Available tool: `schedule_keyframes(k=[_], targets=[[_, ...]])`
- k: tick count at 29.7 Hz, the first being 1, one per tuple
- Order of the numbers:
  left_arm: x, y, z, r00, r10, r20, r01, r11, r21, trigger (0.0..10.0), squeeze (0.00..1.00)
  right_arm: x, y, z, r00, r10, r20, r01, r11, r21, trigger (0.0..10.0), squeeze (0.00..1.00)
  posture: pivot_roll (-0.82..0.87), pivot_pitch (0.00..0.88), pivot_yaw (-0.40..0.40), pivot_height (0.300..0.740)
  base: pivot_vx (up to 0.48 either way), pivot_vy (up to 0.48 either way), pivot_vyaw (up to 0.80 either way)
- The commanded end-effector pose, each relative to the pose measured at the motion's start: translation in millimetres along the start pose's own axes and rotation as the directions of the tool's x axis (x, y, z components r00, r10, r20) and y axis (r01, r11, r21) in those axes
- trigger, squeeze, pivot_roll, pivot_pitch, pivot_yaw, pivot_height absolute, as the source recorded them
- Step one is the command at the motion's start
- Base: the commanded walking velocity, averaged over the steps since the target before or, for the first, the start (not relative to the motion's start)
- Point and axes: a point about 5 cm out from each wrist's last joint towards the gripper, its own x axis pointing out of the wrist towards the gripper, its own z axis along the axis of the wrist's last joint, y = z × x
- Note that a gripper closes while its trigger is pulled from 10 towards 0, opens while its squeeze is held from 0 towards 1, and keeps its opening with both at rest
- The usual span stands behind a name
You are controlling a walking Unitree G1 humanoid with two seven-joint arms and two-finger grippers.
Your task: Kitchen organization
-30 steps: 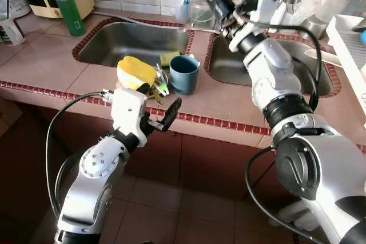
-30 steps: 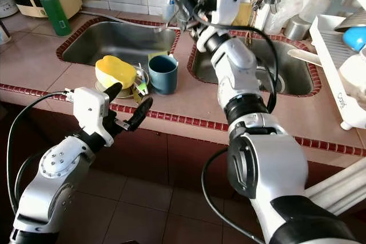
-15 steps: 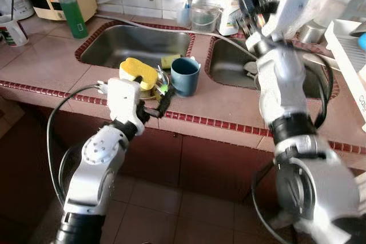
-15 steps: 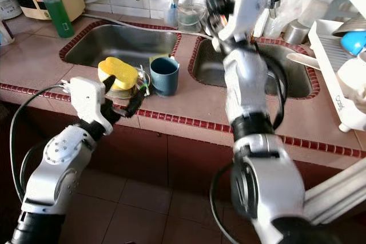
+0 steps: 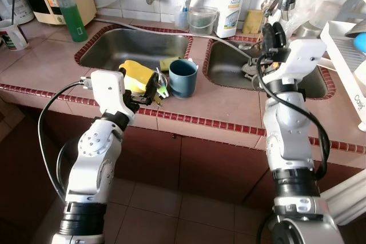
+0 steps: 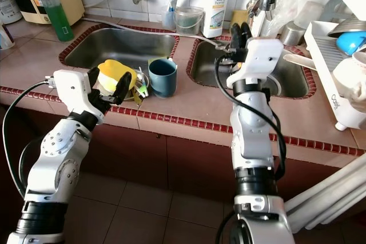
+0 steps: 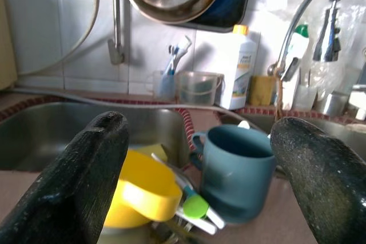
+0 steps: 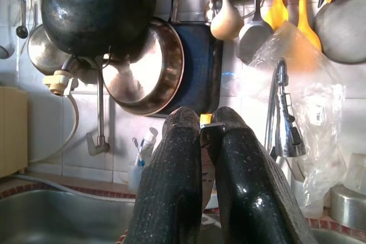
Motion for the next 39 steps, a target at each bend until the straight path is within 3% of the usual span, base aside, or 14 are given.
schedule_keyframes(k=[1, 17, 26, 29, 39], targets=[[3.4, 1.4, 2.6, 1.0, 0.01, 0.017, -0.01, 1.0, 0.009, 10.0, 0.0, -0.9, 2.3, 6.9, 1.0, -0.002, 0.014, 0.002, 1.0, -0.013, 10.0, 0.0, -0.17, 0.0, 0.034, 0.74, 0.0, 0.0, 0.0], [-10.8, 12.9, -28.2, 0.998, 0.052, -0.047, -0.048, 0.996, 0.074, 10.0, 0.0, -44.0, 6.5, -24.0, 0.991, -0.038, -0.126, 0.03, 0.997, -0.068, 10.0, 0.0, -0.17, 0.0, 0.04, 0.74, 0.0, 0.0, 0.0], [-39.2, 20.0, -42.4, 0.992, 0.096, -0.086, -0.094, 0.995, 0.018, 10.0, 0.0, -79.6, 11.9, -36.5, 0.976, -0.044, -0.214, 0.03, 0.997, -0.072, 10.0, 0.0, -0.18, 0.0, 0.044, 0.74, 0.0, 0.0, 0.0], [-38.4, 21.9, -41.5, 0.992, 0.103, -0.076, -0.098, 0.993, 0.061, 10.0, 0.0, -80.6, 12.8, -37.5, 0.975, -0.04, -0.218, 0.024, 0.997, -0.08, 10.0, 0.0, -0.18, 0.0, 0.044, 0.74, 0.0, 0.0, 0.0], [-30.8, 21.6, -30.0, 0.995, 0.084, -0.049, -0.082, 0.995, 0.052, 10.0, 0.0, -74.9, 8.5, -31.6, 0.978, -0.042, -0.203, 0.024, 0.996, -0.089, 10.0, 0.0, -0.18, 0.0, 0.038, 0.74, 0.0, 0.0, 0.0]])
